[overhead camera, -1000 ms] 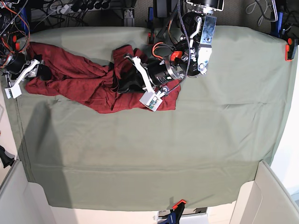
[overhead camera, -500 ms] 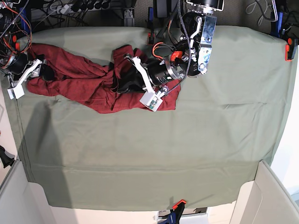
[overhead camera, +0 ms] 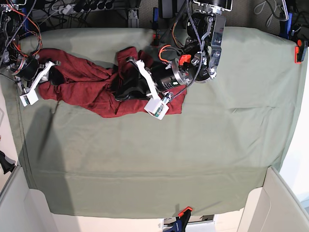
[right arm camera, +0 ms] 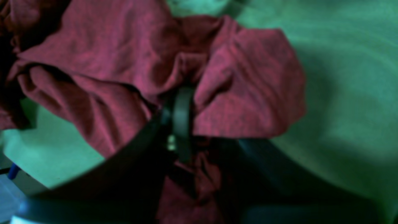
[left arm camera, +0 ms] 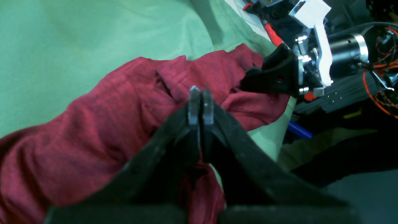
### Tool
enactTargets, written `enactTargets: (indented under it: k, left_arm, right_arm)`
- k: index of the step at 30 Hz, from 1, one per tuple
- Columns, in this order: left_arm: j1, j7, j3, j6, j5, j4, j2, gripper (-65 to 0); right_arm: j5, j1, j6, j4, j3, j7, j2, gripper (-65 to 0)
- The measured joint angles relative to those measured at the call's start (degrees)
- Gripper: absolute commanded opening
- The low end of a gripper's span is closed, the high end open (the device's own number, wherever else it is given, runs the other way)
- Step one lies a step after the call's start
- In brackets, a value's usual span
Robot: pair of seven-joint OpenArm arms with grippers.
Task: Fold the T-shirt properly
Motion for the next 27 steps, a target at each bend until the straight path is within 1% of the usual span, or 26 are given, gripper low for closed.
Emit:
enactTargets:
  k: [1,3,6,8,10,12,14,19,23,27]
  left_arm:
    - [0.0,0.1,0.0,0.0,0.0,0.0,0.0,-65.0]
    - [0.0,0.2,0.0,0.0,0.0,0.0,0.0,-65.0]
    - [0.0,0.3,0.0,0.0,0.0,0.0,0.0,-65.0]
    - [0.0,0.3,0.0,0.0,0.0,0.0,0.0,-65.0]
    - [0.0,1.0,-0.7,0.0,-1.4,0.0,0.0,-65.0]
    - [0.0,2.4,-2.9,0.0,-5.0,0.0,0.0,-65.0]
    - [0.0,2.9,-4.9,0.0,-8.0,0.0,-0.8,-65.0]
    - [0.0,3.6,-6.1,0.0,-7.8,0.0,-3.9,-65.0]
    - [0.0,3.6,-6.0,0.0,-7.8,0.2,-4.1,-65.0]
    - [0.0,3.7,-6.0,0.0,-7.9,0.3,-4.2,-65.0]
  right_arm:
    - [0.0,0.0,0.0,0.0,0.0,-0.1,0.0,-65.0]
    - [-0.8,0.0,0.1,0.0,0.0,0.0,0.0,-65.0]
    - [-2.7,0.0,1.7,0.1,0.0,0.1,0.0,-65.0]
    - [-3.8,0.0,1.8,0.2,0.0,0.2,0.2,-65.0]
    - [-5.1,0.0,2.2,0.2,-0.1,1.0,1.1,-65.0]
    - [-5.1,0.0,2.2,0.2,-0.2,1.6,2.6,-65.0]
    - [-5.1,0.0,2.3,0.2,0.5,1.7,4.2,-65.0]
    - [-4.8,-0.1,2.4,-0.2,3.6,1.0,6.6,-65.0]
    - [-5.6,-0.3,2.4,-0.3,5.6,0.6,8.3,-65.0]
    - [-6.4,-0.5,2.2,-0.5,7.8,0.5,9.2,-65.0]
